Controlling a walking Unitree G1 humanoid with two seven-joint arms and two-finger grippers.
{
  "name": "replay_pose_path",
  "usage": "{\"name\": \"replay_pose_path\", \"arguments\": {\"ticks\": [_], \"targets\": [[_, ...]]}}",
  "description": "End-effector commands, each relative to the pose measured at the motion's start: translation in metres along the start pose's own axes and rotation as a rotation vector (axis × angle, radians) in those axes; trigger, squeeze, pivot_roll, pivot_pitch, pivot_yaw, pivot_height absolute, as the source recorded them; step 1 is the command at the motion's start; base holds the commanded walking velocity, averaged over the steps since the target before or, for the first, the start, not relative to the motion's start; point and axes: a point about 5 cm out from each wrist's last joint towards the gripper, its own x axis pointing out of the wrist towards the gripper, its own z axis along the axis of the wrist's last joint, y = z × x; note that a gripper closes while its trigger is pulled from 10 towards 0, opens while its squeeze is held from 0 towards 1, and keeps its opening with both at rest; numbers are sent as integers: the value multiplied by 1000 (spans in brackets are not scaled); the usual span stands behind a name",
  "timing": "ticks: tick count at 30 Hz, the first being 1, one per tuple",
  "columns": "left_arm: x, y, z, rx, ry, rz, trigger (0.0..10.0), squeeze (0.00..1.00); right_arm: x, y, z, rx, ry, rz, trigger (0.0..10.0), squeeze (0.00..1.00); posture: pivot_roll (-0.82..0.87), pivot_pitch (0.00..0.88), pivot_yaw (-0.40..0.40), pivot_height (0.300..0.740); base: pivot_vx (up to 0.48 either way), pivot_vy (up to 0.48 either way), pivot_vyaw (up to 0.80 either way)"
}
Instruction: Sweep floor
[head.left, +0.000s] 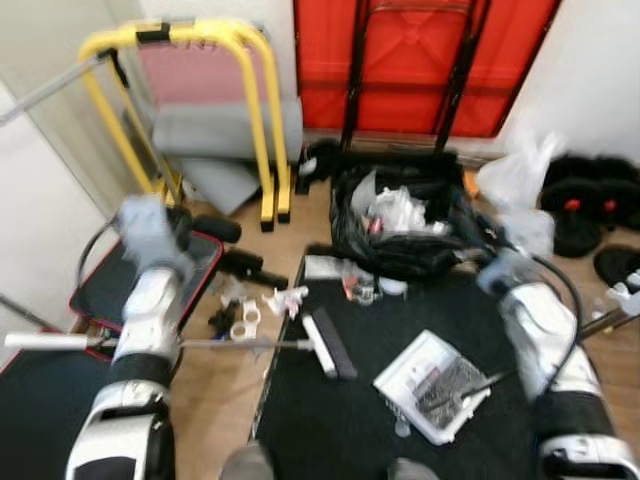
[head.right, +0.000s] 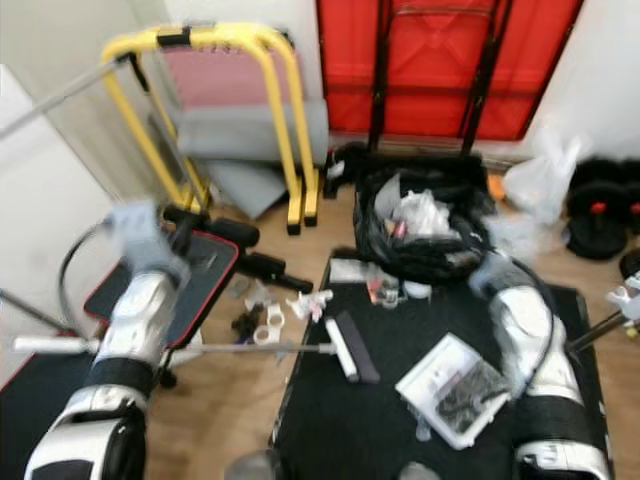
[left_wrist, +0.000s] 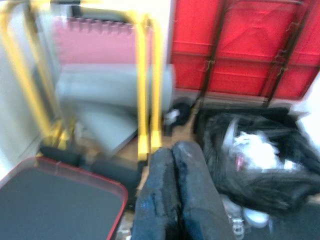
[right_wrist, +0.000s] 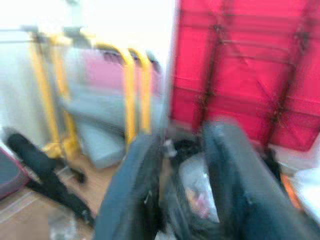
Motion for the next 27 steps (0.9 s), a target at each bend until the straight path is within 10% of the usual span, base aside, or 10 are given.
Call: {"name": "replay_pose_path", "arguments": {"ticks": [1, 8, 18, 19, 20, 21, 27], "targets": [[-10, -25, 3, 6, -5, -101, 10000, 0, -3, 21, 9, 0, -23, 100, 10000, 1000, 10, 0, -7, 740, 0, 0, 0], [-34, -58, 6, 36, -44, -165, 10000, 0, -17, 38, 21, -17, -45, 128, 10000, 1000, 8, 0, -11, 740, 0, 0, 0], [-39, -53, 2, 7, -3, -139, 10000, 0, -22, 43, 23, 27, 21, 57, 10000, 1000, 5, 0, -12, 740, 0, 0, 0], [-37, -56, 4, 5, 1, -157, 10000, 0, -20, 43, 26, 45, 23, 70, 10000, 290, 7, 0, -11, 740, 0, 0, 0], [-37, -56, 4, 5, 1, -157, 10000, 0, -20, 43, 26, 45, 23, 70, 10000, 290, 7, 0, -11, 740, 0, 0, 0], [-34, -57, 5, 13, 7, -163, 10000, 0, -19, 45, 27, 44, 41, 110, 10000, 0, 8, 0, -11, 740, 0, 0, 0], [-25, -54, 9, 16, 28, -131, 10000, 0, -20, 56, 32, 17, 66, 236, 10000, 0, 5, 0, -13, 740, 0, 0, 667]]}}
